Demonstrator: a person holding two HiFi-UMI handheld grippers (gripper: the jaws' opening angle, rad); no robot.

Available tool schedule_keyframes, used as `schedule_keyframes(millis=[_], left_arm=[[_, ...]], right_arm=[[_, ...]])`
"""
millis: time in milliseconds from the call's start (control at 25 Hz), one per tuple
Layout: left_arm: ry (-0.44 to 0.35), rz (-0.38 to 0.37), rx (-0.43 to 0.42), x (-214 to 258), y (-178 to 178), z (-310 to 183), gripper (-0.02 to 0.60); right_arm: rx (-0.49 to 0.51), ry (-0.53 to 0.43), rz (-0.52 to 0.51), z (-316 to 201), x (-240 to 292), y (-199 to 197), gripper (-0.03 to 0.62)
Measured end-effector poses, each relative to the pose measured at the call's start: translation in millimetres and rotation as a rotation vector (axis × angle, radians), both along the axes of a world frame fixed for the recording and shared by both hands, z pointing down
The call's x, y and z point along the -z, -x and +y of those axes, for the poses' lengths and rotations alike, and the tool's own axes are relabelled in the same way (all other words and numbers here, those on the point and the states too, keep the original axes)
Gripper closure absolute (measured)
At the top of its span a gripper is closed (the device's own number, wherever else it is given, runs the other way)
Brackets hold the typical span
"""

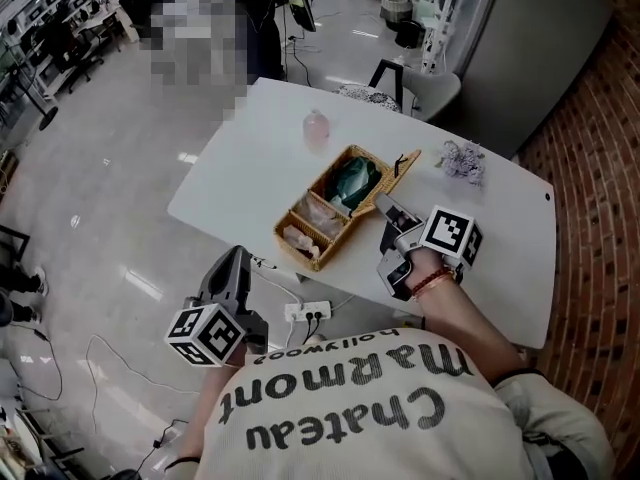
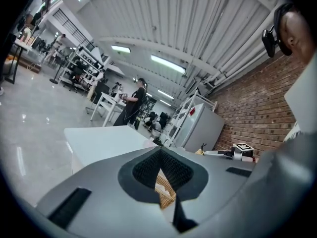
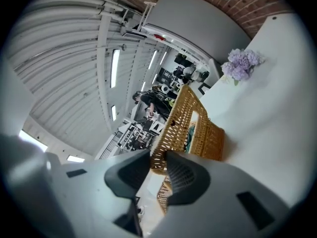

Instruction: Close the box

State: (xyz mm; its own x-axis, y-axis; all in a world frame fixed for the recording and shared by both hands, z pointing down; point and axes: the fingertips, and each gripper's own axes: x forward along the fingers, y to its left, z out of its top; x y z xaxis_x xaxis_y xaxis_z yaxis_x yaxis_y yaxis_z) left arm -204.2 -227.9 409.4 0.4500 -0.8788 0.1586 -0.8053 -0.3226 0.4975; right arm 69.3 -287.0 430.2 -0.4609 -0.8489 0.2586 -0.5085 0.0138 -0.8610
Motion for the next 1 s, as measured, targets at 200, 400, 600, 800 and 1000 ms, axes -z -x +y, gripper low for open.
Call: schedule_keyframes(millis=[200, 400, 600, 800, 1000], left_arm=[[-0.025, 0.002, -0.009, 5.6, 15.9, -8.8, 0.58], [-0.041, 0.004, 0.028, 7.9, 41.8, -11.9, 0.58], [-0.026, 0.014, 0.078, 1.1, 65.2, -7.1, 0.58], [-0.023, 0.023, 0.107, 0.5, 80.5, -2.1, 0.58], [-0.01, 0.024, 0.139, -4.4, 92.7, 3.1, 0.58]], right_arm=[[-0.051, -0.009, 0.102, -9.9, 3.9, 8.4, 0.485], [-0.069, -0.019, 0.257, -20.4, 8.0, 19.5, 0.483], [-0.075, -0.014, 0.389, -30.5, 9.7, 30.7, 0.491], [-0.076, -0.021, 0.48, -36.2, 11.1, 39.5, 0.487], [-0.07, -0.039, 0.536, -43.5, 11.8, 46.2, 0.485]])
